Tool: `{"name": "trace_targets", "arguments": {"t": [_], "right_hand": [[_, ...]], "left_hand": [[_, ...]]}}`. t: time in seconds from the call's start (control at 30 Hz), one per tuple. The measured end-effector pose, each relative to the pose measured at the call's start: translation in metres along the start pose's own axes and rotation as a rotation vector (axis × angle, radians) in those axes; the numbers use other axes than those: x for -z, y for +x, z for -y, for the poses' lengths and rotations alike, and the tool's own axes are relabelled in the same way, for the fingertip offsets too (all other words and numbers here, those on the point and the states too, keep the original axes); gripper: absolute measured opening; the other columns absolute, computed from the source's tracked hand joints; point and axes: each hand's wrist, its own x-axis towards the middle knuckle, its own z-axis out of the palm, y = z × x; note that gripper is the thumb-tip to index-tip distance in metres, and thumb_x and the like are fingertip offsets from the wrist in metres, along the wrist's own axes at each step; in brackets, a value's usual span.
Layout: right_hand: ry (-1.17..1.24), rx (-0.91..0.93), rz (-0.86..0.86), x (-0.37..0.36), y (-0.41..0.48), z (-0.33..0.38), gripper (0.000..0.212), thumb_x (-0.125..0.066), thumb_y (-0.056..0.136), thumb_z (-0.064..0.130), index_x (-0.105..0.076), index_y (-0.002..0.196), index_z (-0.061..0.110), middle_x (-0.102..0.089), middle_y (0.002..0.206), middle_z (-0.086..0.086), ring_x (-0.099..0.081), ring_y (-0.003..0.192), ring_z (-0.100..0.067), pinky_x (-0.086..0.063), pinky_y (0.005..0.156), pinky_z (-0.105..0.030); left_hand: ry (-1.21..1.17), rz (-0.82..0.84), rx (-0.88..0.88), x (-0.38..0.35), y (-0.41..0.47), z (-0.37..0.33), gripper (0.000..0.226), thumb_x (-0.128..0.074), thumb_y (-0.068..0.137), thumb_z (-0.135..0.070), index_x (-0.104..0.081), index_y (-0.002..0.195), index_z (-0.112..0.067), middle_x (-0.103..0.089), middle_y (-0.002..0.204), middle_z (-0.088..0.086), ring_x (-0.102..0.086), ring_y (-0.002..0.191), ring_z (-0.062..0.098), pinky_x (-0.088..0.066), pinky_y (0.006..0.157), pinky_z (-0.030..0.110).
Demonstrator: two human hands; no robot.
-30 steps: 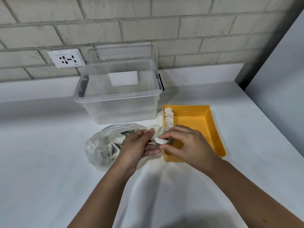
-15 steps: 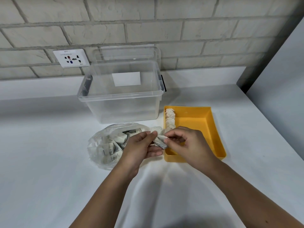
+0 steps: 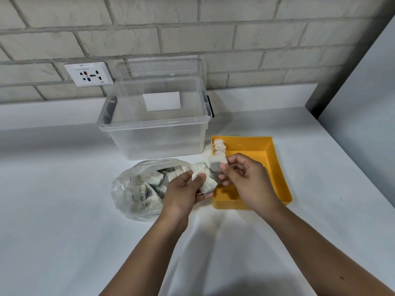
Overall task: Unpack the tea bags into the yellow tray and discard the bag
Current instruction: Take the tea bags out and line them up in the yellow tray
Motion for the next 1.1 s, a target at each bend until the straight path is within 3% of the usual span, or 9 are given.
{"name": "trace_targets", "arguments": {"t": [0.17,0.23,0.33,0.4,0.53,0.67,0.87,1.0,1.1], "right_hand": [[-0.105,-0.034,-0.083,0.027,0.026,-0.016,0.006,-0.063,0.093,0.020,-0.068,0.089,0.020,-0.069,0.071,0.002,-0.067,0.065,-0.014,-0.059,0.070,-0.034],[-0.278,-0.086,0.042,0.040,0.037,-0.024,0.009,-0.063,0.094,0.021,-0.070,0.091,0.018,-0.069,0.072,-0.001,-0.066,0.069,-0.018,-0.057,0.072,-0.035],[-0.580,-0.136,0.350,0.041,0.044,-0.029,0.010,-0.063,0.093,0.024,-0.072,0.093,0.019,-0.066,0.076,0.009,-0.063,0.074,-0.011,-0.047,0.067,-0.019],[-0.623,-0.126,0.453,0.032,0.048,-0.032,0.007,-0.065,0.092,0.025,-0.070,0.088,0.021,-0.064,0.073,0.012,-0.062,0.072,-0.009,-0.046,0.068,-0.020],[-0.634,-0.051,0.327,0.016,0.060,-0.041,0.006,-0.071,0.087,0.024,-0.072,0.092,0.022,-0.066,0.081,0.008,-0.063,0.080,-0.011,-0.050,0.075,-0.028],[-0.681,-0.010,0.246,0.011,0.068,-0.047,0.003,-0.071,0.086,0.025,-0.071,0.089,0.026,-0.070,0.085,0.008,-0.064,0.082,-0.011,-0.054,0.076,-0.035],[-0.609,-0.012,0.187,0.008,0.067,-0.056,0.003,-0.073,0.084,0.028,-0.071,0.087,0.027,-0.069,0.078,0.011,-0.064,0.078,-0.008,-0.055,0.075,-0.034],[-0.565,-0.004,0.066,0.008,0.065,-0.062,0.007,-0.073,0.084,0.030,-0.066,0.083,0.028,-0.059,0.063,0.013,-0.056,0.066,-0.008,-0.050,0.067,-0.031],[-0.557,-0.025,0.154,0.008,0.063,-0.064,0.007,-0.074,0.083,0.029,-0.068,0.082,0.027,-0.064,0.065,0.010,-0.060,0.067,-0.009,-0.052,0.069,-0.031]], "left_hand": [[0.005,-0.028,-0.022,0.016,0.006,-0.003,0.022,-0.062,0.095,-0.007,-0.065,0.115,0.000,-0.076,0.090,0.010,-0.074,0.074,0.013,-0.060,0.061,0.024],[0.022,-0.031,-0.038,0.026,0.010,-0.003,0.024,-0.063,0.095,-0.007,-0.065,0.117,0.000,-0.076,0.096,0.015,-0.075,0.077,0.016,-0.061,0.064,0.026],[0.051,-0.002,-0.044,0.033,0.012,-0.004,0.024,-0.063,0.094,-0.008,-0.067,0.117,-0.001,-0.076,0.099,0.015,-0.075,0.081,0.018,-0.062,0.067,0.028],[0.070,0.008,-0.037,0.035,0.012,-0.004,0.022,-0.064,0.093,-0.007,-0.067,0.115,-0.003,-0.077,0.099,0.015,-0.075,0.082,0.018,-0.061,0.067,0.028],[0.129,0.011,-0.024,0.037,0.012,0.001,0.019,-0.064,0.093,-0.008,-0.068,0.112,-0.006,-0.076,0.099,0.015,-0.074,0.082,0.020,-0.062,0.068,0.029],[0.244,0.004,-0.049,0.031,0.013,0.006,0.010,-0.063,0.095,-0.008,-0.068,0.103,-0.011,-0.076,0.079,0.004,-0.072,0.069,0.009,-0.060,0.062,0.023],[0.322,0.009,-0.061,0.023,0.020,0.016,0.007,-0.063,0.095,-0.011,-0.068,0.099,-0.016,-0.070,0.063,-0.006,-0.067,0.061,0.002,-0.055,0.057,0.018],[0.317,0.017,-0.035,0.019,0.021,0.021,0.008,-0.065,0.095,-0.013,-0.069,0.102,-0.014,-0.071,0.070,0.002,-0.069,0.072,0.011,-0.062,0.071,0.033],[0.314,0.038,-0.021,0.017,0.020,0.023,0.011,-0.066,0.094,-0.013,-0.069,0.104,-0.012,-0.072,0.078,0.011,-0.071,0.081,0.024,-0.062,0.080,0.042]]}}
